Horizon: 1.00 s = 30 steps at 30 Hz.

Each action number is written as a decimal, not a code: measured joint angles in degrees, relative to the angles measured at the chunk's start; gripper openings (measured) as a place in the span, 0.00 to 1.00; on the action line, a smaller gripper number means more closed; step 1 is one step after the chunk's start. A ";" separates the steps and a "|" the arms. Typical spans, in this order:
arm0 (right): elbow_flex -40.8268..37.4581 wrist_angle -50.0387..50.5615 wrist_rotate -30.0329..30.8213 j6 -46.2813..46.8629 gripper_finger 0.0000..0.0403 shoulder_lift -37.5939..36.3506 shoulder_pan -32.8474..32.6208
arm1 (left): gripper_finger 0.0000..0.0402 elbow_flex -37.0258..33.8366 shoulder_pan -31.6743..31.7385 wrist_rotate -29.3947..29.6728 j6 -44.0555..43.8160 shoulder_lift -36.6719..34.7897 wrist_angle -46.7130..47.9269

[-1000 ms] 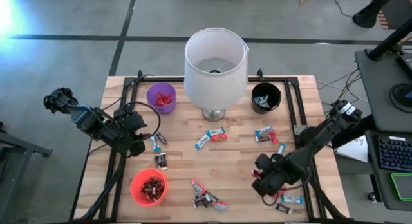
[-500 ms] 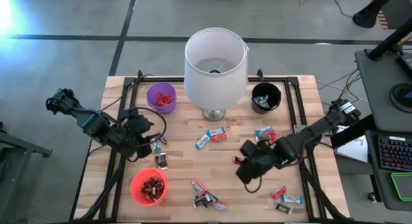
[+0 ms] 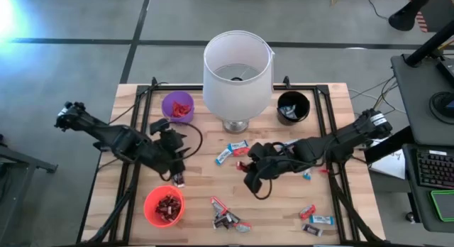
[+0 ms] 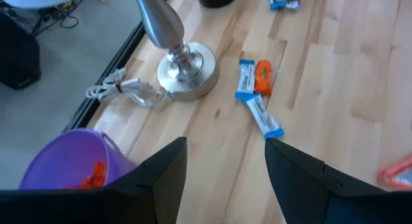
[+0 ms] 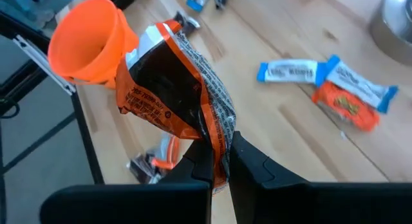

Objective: Sort candy
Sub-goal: Put the black chocolate into the orange bucket

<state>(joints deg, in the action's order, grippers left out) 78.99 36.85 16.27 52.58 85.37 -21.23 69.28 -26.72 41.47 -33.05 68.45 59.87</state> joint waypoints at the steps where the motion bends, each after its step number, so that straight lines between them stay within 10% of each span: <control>1: 0.67 -0.07 -0.05 -1.05 0.04 0.49 0.24 | 0.48 0.00 0.64 -0.06 0.62 0.28 -1.29; 30: 11.81 -3.13 -0.15 -9.69 0.04 8.68 3.89 | 0.48 0.04 8.11 -29.11 23.12 7.58 -34.76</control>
<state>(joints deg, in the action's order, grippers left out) 90.80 33.71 16.13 42.89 94.05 -17.33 69.31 -18.61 12.36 -9.93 76.04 25.11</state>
